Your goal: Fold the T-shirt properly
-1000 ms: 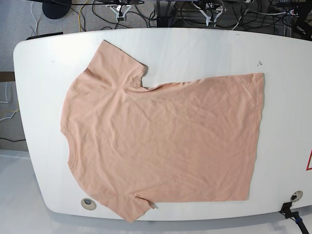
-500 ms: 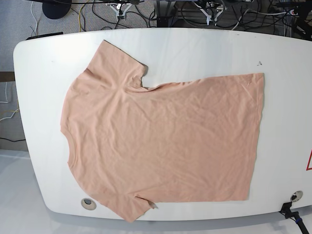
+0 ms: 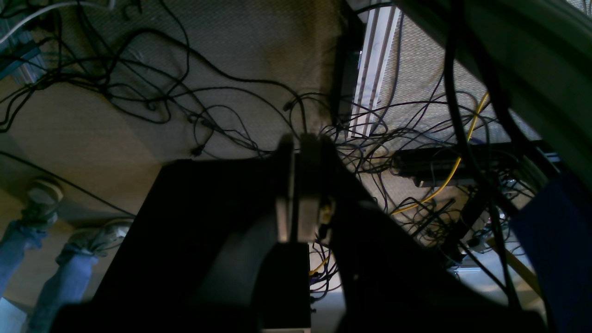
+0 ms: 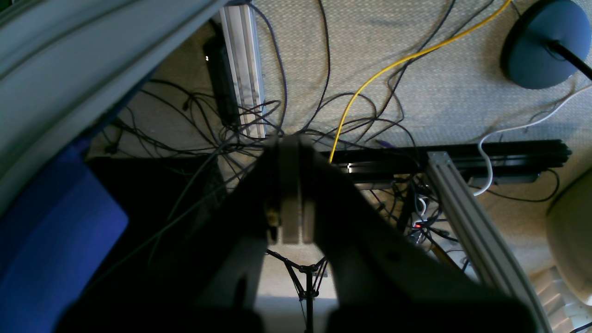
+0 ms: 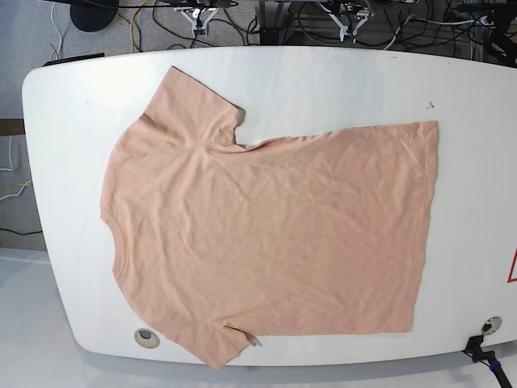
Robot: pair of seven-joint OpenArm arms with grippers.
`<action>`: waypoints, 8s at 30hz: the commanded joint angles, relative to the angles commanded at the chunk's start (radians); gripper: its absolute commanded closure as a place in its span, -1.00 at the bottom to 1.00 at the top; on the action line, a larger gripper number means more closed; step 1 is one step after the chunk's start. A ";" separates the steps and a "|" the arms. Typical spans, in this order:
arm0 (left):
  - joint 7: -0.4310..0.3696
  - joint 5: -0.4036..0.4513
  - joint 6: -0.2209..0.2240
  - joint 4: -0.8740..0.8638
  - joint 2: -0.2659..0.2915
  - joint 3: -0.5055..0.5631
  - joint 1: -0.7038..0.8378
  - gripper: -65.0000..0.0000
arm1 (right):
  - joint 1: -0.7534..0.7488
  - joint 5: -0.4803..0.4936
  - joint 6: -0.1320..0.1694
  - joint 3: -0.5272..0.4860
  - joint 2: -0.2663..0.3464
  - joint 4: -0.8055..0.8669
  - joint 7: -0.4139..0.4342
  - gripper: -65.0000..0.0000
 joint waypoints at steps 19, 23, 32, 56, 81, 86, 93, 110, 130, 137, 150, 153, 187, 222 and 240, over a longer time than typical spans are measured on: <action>-0.033 -0.009 -0.001 0.020 -0.002 -0.003 0.004 1.00 | -0.009 0.000 -0.001 0.008 0.002 -0.002 0.013 1.00; -0.032 -0.014 -0.001 0.023 -0.004 -0.002 0.005 1.00 | -0.007 0.001 -0.002 0.008 0.002 -0.004 0.014 1.00; -0.031 -0.009 -0.001 0.021 -0.006 -0.009 0.005 1.00 | -0.008 0.003 -0.004 0.010 0.003 0.000 0.014 1.00; -0.048 -0.025 -0.004 0.043 -0.010 -0.019 0.032 0.82 | -0.006 0.002 0.008 0.010 0.000 0.011 0.033 1.00; -0.051 -0.028 0.002 0.044 -0.012 -0.011 0.050 0.83 | -0.008 0.006 0.022 0.016 0.005 0.022 0.039 1.00; -0.048 -0.029 0.001 0.047 -0.014 -0.012 0.057 0.83 | -0.010 0.012 0.020 0.014 0.006 0.024 0.041 1.00; -0.052 -0.026 0.002 0.045 -0.012 -0.012 0.077 0.83 | -0.012 0.012 0.022 0.015 0.008 0.021 0.058 1.00; -0.056 -0.033 -0.003 0.060 -0.015 -0.010 0.104 0.86 | -0.011 0.013 0.024 0.020 0.006 0.026 0.100 1.00; -0.077 -0.035 -0.004 0.432 -0.093 -0.011 0.378 0.88 | -0.188 0.010 -0.013 0.024 0.044 0.230 0.168 1.00; -0.082 -0.034 0.000 0.503 -0.103 -0.014 0.444 0.90 | -0.206 0.010 -0.007 0.031 0.034 0.255 0.181 1.00; -0.062 -0.034 -0.014 0.915 -0.166 -0.023 0.698 0.89 | -0.478 0.005 -0.002 0.040 0.103 0.550 0.196 1.00; -0.066 -0.035 -0.027 1.009 -0.181 -0.029 0.752 0.89 | -0.543 0.003 0.000 0.041 0.128 0.627 0.197 1.00; -0.075 -0.049 -0.161 1.826 -0.229 -0.246 1.162 0.89 | -1.045 0.005 0.002 0.086 0.198 1.736 0.038 1.00; -0.074 -0.031 -0.399 1.933 -0.208 -0.352 0.900 0.88 | -0.637 0.324 0.469 0.565 0.241 1.894 -0.289 1.00; 0.122 -0.010 -0.418 2.045 -0.267 -0.353 0.862 0.60 | -0.536 0.284 0.492 0.553 0.245 1.983 -0.352 1.00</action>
